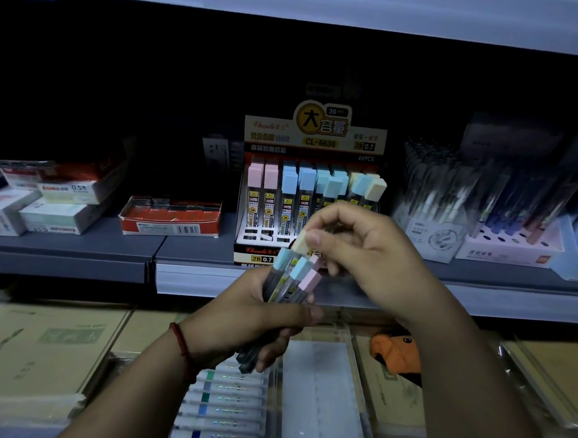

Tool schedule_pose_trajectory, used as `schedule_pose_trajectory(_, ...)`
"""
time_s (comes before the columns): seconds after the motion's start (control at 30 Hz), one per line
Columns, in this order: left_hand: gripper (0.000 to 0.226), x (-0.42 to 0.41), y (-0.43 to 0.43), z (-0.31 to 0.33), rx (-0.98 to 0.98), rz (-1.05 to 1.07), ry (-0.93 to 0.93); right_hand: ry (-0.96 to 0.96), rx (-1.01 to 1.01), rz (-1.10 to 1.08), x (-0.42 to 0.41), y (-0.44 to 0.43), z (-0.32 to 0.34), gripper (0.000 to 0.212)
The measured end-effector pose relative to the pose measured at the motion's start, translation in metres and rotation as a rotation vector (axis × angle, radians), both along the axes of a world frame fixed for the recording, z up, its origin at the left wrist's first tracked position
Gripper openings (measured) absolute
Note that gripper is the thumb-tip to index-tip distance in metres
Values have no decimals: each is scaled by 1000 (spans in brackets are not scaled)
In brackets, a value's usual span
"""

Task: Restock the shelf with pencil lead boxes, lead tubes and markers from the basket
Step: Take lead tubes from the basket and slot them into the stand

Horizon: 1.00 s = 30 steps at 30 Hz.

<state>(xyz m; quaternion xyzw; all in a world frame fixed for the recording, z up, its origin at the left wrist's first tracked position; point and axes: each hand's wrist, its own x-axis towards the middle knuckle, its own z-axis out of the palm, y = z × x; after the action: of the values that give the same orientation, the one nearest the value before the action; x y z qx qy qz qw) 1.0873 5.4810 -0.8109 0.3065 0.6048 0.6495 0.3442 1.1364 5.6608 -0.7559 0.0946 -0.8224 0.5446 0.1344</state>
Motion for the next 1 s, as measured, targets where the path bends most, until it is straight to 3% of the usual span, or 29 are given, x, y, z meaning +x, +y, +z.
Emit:
schedule_pose_trajectory(0.17, 21, 1, 4, 0, 9, 74, 40, 58, -312, -33, -3, -6, 0, 14)
schedule_pose_trajectory(0.33, 26, 1, 3, 1, 19, 95, 69, 76, -373, -34, -3, -8, -3, 17)
schedule_pose_trajectory(0.53, 24, 0, 3, -1, 10, 114, 75, 413, -658, -289, 4, 14, 10, 15)
schedule_pose_trajectory(0.73, 18, 0, 9, -3, 51, 168, 54, 551, -531, -555, 7, 37, 3, 11)
schedule_pose_trajectory(1.0, 23, 0, 11, -4, 40, 165, 74, 428, -328, -525, -5, 33, -7, 14)
